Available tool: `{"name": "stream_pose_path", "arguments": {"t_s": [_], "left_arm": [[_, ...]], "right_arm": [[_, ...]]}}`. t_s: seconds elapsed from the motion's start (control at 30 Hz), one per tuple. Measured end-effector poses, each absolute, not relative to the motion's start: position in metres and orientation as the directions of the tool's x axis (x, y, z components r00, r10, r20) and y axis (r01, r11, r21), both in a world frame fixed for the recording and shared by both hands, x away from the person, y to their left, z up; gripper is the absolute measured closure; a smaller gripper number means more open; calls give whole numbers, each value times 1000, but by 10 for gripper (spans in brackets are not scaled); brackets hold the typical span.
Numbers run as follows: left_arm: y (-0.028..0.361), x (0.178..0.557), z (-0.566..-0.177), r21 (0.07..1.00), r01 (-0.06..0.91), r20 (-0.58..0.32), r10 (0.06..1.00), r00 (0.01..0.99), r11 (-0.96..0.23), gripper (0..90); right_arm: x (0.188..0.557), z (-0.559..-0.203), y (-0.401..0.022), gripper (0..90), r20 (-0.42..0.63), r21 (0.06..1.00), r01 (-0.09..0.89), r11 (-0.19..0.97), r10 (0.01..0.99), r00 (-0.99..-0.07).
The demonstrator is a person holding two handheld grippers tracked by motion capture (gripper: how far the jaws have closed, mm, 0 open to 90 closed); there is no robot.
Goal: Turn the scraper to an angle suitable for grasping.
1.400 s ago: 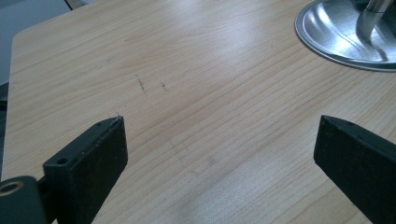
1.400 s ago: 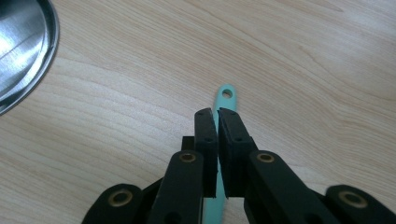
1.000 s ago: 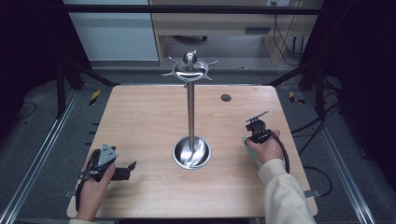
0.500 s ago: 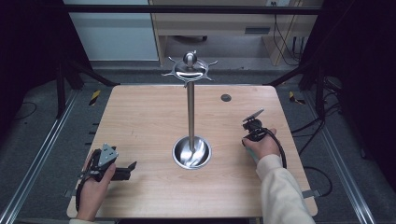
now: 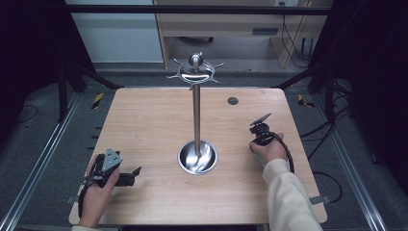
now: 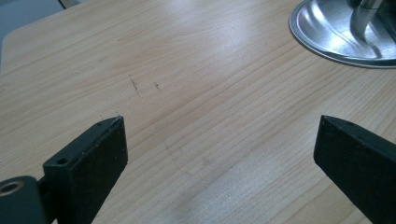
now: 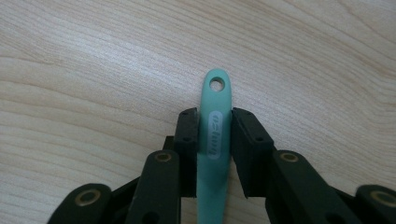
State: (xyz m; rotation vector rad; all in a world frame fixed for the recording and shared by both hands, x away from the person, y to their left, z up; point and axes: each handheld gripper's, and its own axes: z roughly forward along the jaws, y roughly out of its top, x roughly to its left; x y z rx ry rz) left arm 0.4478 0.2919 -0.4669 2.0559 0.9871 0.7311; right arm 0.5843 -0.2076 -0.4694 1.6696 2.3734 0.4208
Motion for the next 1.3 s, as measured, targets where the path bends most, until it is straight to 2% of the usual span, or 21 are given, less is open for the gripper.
{"name": "stream_pose_path", "arguments": {"t_s": [0.5,1.3], "left_arm": [[292,447,-467,803,405,175,822,542,-438,27],[295,447,-467,805,408,172,827,535,-431,27]], "right_arm": [[581,-452,-209,743,-9,397,858,325,936,-351],[561,-354,-198,744,-51,590,704,396,888,-457]]}}
